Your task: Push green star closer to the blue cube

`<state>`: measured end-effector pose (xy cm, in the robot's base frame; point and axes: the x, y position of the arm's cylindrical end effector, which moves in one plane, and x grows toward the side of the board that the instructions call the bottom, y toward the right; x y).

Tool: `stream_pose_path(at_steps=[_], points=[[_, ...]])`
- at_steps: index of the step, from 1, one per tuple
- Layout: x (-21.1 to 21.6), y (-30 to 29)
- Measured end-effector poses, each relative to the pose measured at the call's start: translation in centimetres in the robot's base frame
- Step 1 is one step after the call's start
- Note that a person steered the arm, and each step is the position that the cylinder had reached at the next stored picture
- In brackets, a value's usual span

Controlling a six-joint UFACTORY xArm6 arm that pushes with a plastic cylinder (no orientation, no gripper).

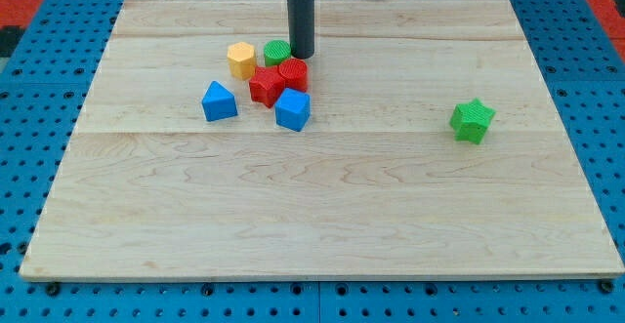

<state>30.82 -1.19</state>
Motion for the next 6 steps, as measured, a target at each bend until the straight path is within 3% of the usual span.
stream_pose_path(at_steps=[2,4,6], points=[[1.5,-1.8],[2.7,6.2],[8.2,25.3]])
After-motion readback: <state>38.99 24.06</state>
